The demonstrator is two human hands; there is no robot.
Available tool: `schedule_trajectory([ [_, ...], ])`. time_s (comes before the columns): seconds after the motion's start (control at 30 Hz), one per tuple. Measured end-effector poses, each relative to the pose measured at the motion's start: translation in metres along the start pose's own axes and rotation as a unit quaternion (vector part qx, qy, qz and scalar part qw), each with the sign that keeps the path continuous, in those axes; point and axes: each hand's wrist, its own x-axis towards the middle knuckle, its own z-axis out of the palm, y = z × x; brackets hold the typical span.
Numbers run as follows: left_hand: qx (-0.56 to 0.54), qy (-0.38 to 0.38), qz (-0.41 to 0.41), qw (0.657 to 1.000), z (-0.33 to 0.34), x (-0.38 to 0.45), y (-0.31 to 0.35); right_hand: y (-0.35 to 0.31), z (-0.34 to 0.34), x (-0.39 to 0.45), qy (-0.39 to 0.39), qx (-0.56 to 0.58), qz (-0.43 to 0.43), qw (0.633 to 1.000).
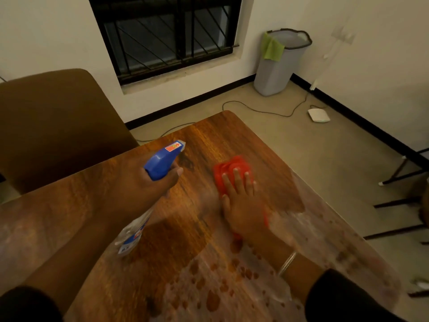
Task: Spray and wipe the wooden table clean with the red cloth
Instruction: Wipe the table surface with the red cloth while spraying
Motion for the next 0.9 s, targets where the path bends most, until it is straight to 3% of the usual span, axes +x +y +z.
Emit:
schedule_trajectory([
  [0.13,0.031,-0.008,0.040,0.999,0.007,-0.005,0.013,-0.064,0.038,-0.049,-0.021,-0.006,-0.194,0.981],
  [0.2,0.020,0.004,0.027,0.999,0.003,-0.009,0.012,-0.057,0.034,-0.039,-0.027,-0.010,-0.222,0.975],
  [0.27,0.010,0.030,0.010,0.999,-0.007,-0.010,0.009,-0.031,0.017,-0.011,-0.026,-0.038,-0.188,0.981],
  [0.37,-0.022,0.045,0.003,0.999,-0.028,-0.013,0.005,0.015,-0.013,0.041,-0.025,-0.042,-0.061,0.997],
  [0.47,-0.092,0.028,-0.017,0.995,-0.042,-0.019,0.004,0.021,-0.019,0.061,-0.015,-0.026,0.020,0.999],
  [0.53,-0.105,0.024,-0.017,0.994,-0.046,-0.023,0.003,-0.006,-0.004,0.047,0.004,-0.024,0.002,1.000],
  [0.7,-0.063,0.031,-0.013,0.997,-0.037,-0.028,0.001,-0.050,0.031,-0.019,-0.026,-0.025,-0.157,0.987],
  [0.8,-0.068,0.032,-0.016,0.997,-0.037,-0.023,0.003,-0.005,0.014,-0.013,-0.003,-0.043,-0.098,0.994],
  [0.9,-0.079,0.022,0.000,0.997,-0.041,-0.017,0.001,0.068,-0.023,0.020,0.021,-0.049,0.040,0.998],
])
